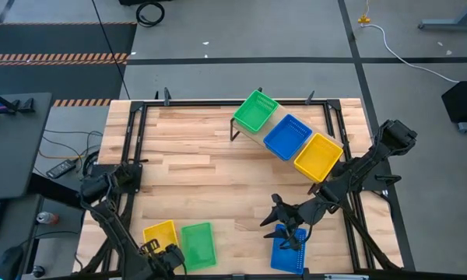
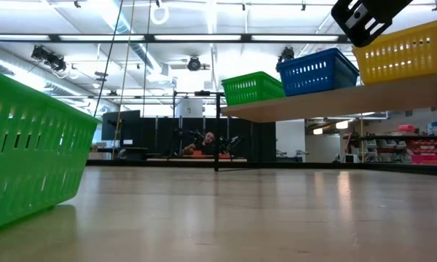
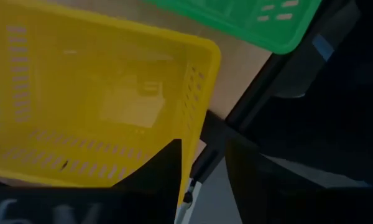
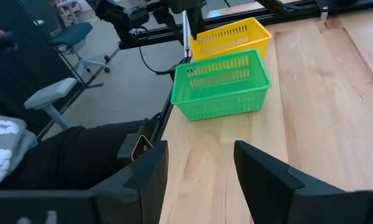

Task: Stack baskets on shelf by color
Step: Stack the yellow bin on top of the yellow bins on the shelf

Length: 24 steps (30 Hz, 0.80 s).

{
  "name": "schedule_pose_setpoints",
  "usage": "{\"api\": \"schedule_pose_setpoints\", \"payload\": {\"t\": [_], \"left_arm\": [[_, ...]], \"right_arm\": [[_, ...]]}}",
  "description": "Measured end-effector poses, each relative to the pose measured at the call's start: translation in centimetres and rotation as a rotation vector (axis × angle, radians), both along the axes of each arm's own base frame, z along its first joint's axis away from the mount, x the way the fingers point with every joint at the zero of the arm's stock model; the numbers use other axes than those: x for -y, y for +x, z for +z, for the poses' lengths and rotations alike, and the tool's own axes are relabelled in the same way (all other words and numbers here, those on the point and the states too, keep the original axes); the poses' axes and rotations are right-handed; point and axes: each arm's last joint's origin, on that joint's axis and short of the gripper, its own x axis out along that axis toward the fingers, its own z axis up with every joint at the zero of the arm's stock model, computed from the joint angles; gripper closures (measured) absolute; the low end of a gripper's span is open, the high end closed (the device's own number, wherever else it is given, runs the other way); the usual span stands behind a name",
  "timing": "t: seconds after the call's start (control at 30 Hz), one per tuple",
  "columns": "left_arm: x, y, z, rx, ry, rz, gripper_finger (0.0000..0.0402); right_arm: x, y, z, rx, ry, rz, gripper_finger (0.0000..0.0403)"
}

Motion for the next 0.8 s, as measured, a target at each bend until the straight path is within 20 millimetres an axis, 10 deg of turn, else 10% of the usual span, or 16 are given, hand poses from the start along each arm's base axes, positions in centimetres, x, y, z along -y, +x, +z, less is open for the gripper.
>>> {"api": "schedule_pose_setpoints", "payload": {"t": [0.5,0.8], "left_arm": [[0.3,0.4,-5.0,-0.112,0.185,-0.073,0.0189],[-2.6,1.0,-4.8,-0.238,0.401,-0.229,0.0342]], "right_arm": [[0.0,0.0,0.0,-0.004,-0.005,0.001,0.0213],[0.2,0.0,0.0,0.01,-0.022,-0.059,0.0213]]}}
